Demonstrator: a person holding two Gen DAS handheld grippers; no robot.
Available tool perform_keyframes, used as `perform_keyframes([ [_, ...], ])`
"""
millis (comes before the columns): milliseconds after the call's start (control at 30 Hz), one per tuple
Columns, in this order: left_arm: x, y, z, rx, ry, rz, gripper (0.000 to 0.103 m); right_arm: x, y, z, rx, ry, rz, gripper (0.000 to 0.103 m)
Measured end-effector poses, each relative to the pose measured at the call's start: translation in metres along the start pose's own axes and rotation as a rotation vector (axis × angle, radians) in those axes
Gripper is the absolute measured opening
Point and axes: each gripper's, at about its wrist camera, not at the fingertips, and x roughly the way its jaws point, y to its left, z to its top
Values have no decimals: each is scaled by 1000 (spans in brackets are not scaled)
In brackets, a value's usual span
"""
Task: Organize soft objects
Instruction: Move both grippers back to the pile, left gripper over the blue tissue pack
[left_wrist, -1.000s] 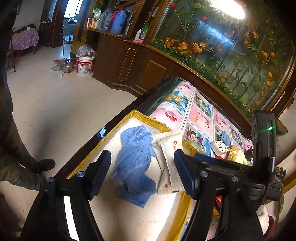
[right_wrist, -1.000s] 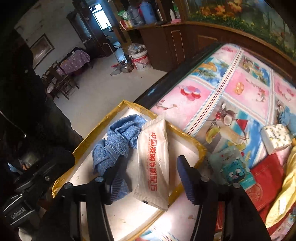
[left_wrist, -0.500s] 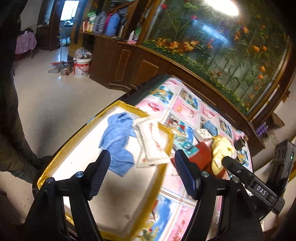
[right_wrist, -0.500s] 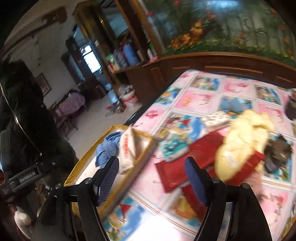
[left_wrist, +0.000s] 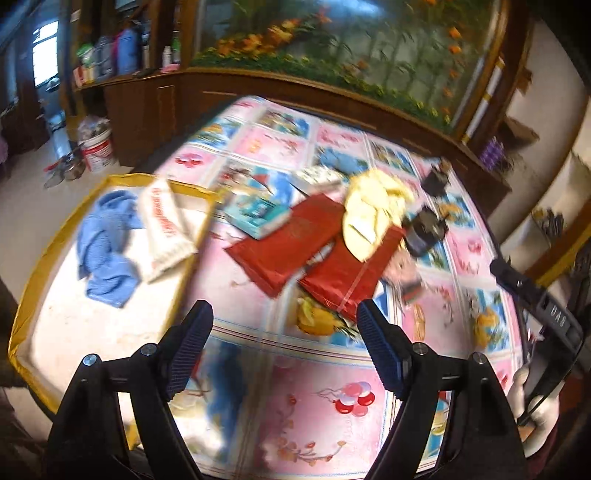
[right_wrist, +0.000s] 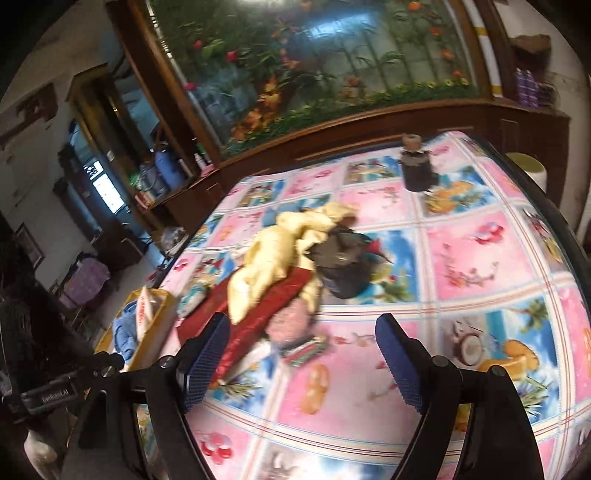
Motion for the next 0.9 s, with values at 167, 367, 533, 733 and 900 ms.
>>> perform_keyframes([
  [167, 32, -27, 7, 85, 37, -12, 80, 11, -18, -3, 12, 27, -21, 83],
  [367, 69, 1, 56, 10, 10, 49, 80, 20, -32, -3, 9, 12, -42, 83],
  [533, 117, 21, 81, -49, 97, 90, 80, 28, -49, -3, 52, -2, -35, 83],
  [733, 160, 28, 91, -87, 179, 152, 80, 36, -69, -5, 100, -11, -41, 83],
  [900, 162, 28, 93, -87, 165, 120, 59, 46, -81, -7, 141, 20, -38, 83],
])
